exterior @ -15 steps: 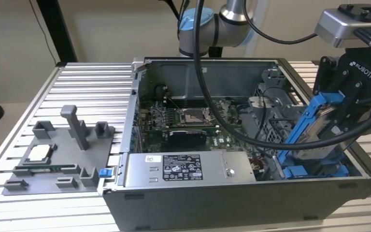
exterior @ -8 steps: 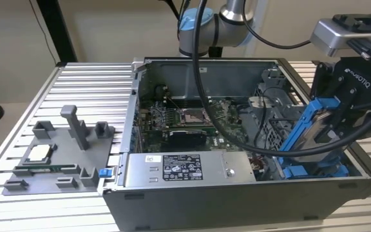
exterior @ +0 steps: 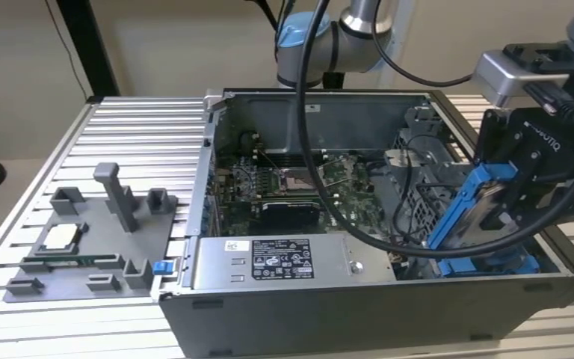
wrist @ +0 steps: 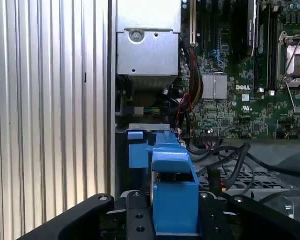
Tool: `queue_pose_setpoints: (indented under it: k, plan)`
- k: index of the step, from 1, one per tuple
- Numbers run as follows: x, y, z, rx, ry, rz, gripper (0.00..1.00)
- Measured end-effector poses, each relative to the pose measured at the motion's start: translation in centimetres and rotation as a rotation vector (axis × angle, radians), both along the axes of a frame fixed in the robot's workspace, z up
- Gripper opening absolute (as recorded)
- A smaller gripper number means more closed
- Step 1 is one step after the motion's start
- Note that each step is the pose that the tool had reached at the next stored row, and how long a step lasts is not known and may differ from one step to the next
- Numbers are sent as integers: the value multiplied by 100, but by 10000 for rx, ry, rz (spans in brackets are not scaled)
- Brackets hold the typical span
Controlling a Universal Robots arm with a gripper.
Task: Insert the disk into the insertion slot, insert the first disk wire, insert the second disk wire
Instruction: 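Insert the disk into the insertion slot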
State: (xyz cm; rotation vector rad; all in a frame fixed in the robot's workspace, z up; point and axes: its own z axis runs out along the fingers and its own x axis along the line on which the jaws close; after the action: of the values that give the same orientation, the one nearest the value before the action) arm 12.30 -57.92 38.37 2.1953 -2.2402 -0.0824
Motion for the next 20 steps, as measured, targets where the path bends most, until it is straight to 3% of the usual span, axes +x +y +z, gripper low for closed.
queue_pose_setpoints:
  k: [9, 20]
  plan:
    - [0, 0, -160, 0, 0, 0, 0]
    - [0, 0, -168, -1, 0, 0, 0]
